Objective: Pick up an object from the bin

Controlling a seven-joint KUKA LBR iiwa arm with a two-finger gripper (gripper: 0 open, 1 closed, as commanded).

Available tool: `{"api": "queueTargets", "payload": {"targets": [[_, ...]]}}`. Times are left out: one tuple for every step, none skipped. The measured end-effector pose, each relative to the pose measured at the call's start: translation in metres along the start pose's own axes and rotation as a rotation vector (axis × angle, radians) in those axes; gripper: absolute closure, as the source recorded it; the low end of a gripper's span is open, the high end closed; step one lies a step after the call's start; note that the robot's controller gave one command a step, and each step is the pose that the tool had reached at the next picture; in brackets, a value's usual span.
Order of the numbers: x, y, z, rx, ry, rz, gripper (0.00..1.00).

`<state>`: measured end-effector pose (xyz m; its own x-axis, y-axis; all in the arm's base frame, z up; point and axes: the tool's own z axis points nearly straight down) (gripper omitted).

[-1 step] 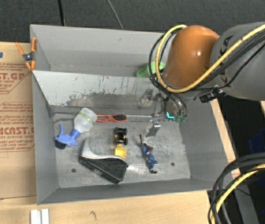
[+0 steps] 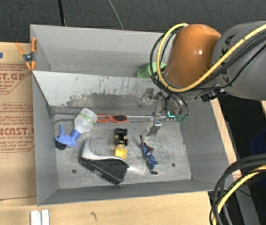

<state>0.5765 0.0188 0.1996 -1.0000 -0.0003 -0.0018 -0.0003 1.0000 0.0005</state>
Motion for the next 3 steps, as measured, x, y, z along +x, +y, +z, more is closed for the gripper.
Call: {"api": "queueTargets", "payload": {"targets": [[0.002, 0.010, 0.017, 0.002, -0.009, -0.054, 0.00], [0.018, 0.034, 0.045, 0.000, 0.011, -0.166, 0.00], [0.002, 0.043, 0.067, 0.000, -0.012, -0.219, 0.00]]}}
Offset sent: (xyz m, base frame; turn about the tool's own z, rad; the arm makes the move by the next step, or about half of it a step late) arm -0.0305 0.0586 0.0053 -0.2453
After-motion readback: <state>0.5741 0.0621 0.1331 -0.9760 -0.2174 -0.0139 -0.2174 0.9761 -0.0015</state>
